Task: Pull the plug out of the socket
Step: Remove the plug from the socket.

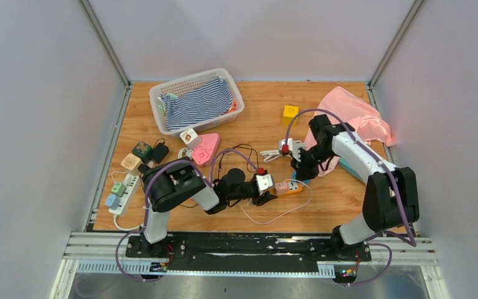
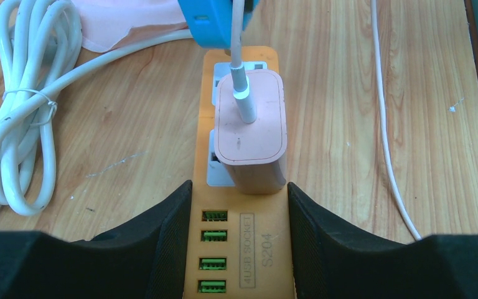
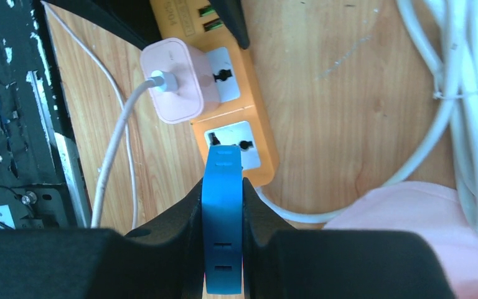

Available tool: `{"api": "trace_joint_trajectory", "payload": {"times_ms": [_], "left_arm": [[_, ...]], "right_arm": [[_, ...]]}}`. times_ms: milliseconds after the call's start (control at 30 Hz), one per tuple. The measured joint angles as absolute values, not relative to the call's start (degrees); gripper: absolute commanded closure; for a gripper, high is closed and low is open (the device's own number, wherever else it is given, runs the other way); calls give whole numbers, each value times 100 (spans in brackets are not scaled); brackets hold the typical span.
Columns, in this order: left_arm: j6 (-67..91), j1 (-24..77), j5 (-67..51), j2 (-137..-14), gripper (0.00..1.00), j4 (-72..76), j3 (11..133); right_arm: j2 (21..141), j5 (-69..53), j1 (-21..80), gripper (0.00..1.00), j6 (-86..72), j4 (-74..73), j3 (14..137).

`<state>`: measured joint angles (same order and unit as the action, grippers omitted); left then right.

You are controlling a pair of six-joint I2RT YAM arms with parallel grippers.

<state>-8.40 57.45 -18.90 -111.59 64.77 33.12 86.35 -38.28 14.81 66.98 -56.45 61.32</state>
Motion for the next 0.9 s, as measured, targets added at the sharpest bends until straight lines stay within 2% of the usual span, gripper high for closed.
{"api": "trace_joint_trajectory", "payload": {"times_ms": [500,900], "left_arm": [[-838,5745,-1890,-11159,81,6477,3312],[-816,5745,-1887,-11159,81,6477,3312]], "right_arm": [[7819,-3778,661,100,5559,-4423,5972],[7487,-3378,545,100,4678,-3240,5551]]}}
